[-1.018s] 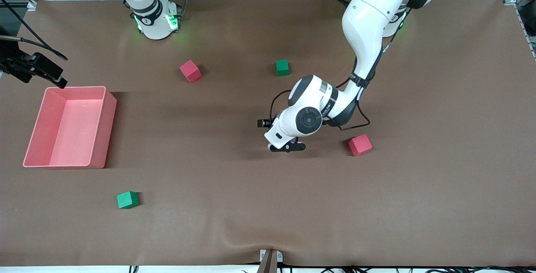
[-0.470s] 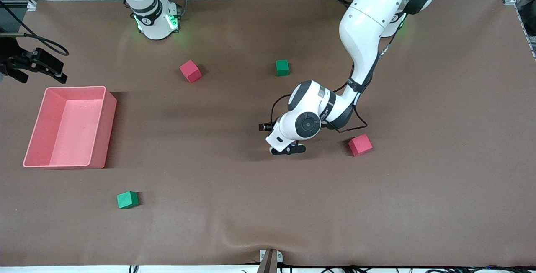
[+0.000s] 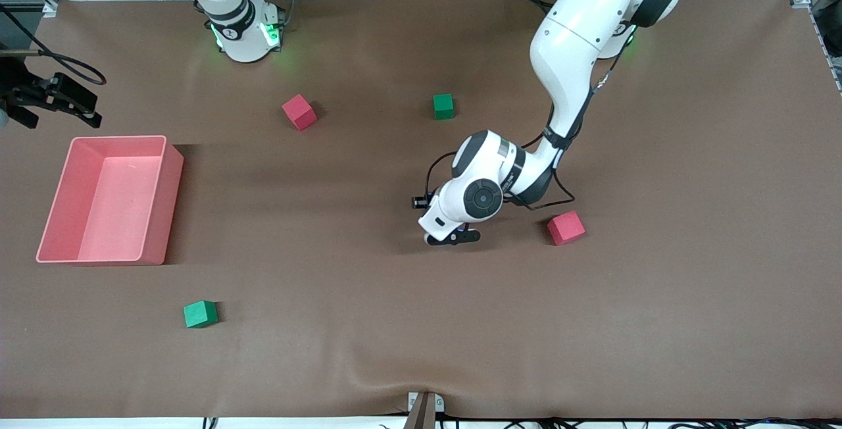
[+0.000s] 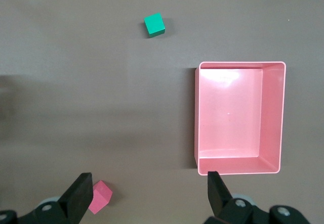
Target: Place and upright button with both arms
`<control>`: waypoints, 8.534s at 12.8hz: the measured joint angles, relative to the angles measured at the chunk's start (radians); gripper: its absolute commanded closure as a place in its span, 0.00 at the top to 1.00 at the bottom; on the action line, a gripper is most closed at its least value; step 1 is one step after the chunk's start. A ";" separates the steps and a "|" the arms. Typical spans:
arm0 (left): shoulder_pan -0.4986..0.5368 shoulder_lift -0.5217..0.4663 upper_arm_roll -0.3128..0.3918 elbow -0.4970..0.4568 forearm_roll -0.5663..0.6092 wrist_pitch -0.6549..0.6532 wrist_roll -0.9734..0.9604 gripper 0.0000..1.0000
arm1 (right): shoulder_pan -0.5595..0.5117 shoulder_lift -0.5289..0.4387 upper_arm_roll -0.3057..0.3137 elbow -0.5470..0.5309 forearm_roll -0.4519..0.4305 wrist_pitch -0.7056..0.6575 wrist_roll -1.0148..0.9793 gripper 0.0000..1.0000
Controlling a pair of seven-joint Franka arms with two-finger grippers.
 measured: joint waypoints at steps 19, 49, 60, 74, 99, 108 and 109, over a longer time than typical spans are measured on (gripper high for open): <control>-0.131 -0.011 0.106 0.038 0.000 0.095 -0.152 0.00 | -0.001 0.007 -0.003 0.009 -0.025 -0.003 -0.002 1.00; -0.657 0.164 0.494 0.007 1.351 0.293 -1.558 0.00 | -0.001 0.011 -0.005 0.010 -0.005 -0.005 -0.001 1.00; -0.665 0.199 0.482 0.010 1.502 0.291 -1.761 0.60 | -0.001 0.011 -0.005 0.010 -0.005 -0.006 -0.001 1.00; -0.667 -0.001 0.335 0.045 0.860 0.176 -1.448 1.00 | -0.002 0.011 -0.005 0.010 -0.005 -0.006 -0.001 1.00; 0.061 -0.878 0.336 -0.016 0.413 -0.742 0.030 1.00 | -0.004 0.012 -0.006 0.011 -0.003 -0.006 -0.001 1.00; 0.250 -0.928 0.334 -0.080 0.413 -0.742 0.317 1.00 | -0.004 0.013 -0.006 0.011 -0.003 -0.006 -0.001 1.00; 0.250 -0.928 0.333 -0.081 0.413 -0.742 0.321 1.00 | -0.004 0.013 -0.006 0.011 -0.003 -0.006 -0.001 1.00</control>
